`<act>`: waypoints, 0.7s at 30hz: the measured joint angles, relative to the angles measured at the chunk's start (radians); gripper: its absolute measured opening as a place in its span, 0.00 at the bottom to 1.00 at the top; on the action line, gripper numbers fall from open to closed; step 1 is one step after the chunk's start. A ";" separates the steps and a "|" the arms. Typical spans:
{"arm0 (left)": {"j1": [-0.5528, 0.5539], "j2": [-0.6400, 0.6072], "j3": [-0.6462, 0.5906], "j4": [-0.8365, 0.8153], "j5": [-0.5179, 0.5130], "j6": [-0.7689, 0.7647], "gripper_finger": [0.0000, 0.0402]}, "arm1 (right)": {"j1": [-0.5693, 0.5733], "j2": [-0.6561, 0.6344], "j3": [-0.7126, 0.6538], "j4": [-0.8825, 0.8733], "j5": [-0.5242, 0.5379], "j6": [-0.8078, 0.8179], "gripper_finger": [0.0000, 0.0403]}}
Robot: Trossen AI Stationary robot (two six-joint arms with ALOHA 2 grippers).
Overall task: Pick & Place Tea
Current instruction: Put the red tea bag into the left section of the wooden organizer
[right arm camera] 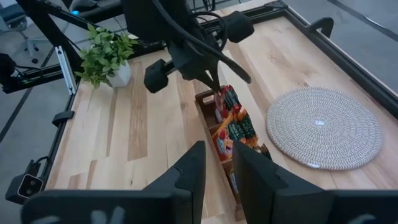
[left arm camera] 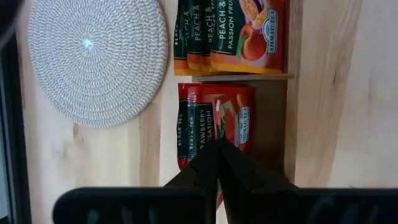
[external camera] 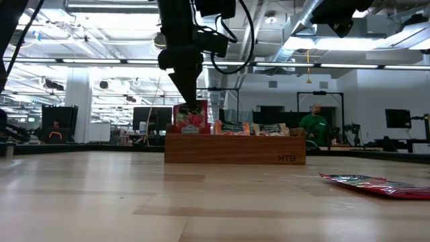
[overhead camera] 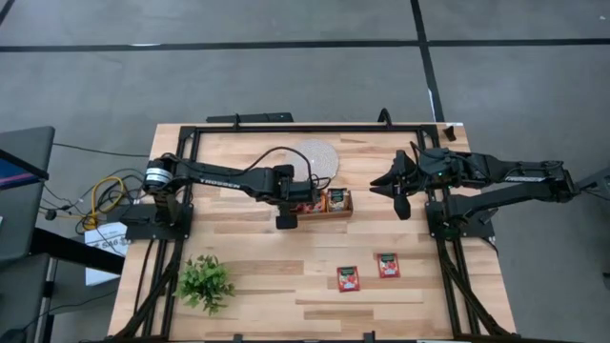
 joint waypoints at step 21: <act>-0.002 -0.001 0.000 0.037 0.042 -0.003 0.00 | 0.000 0.000 0.000 0.000 0.000 0.001 0.18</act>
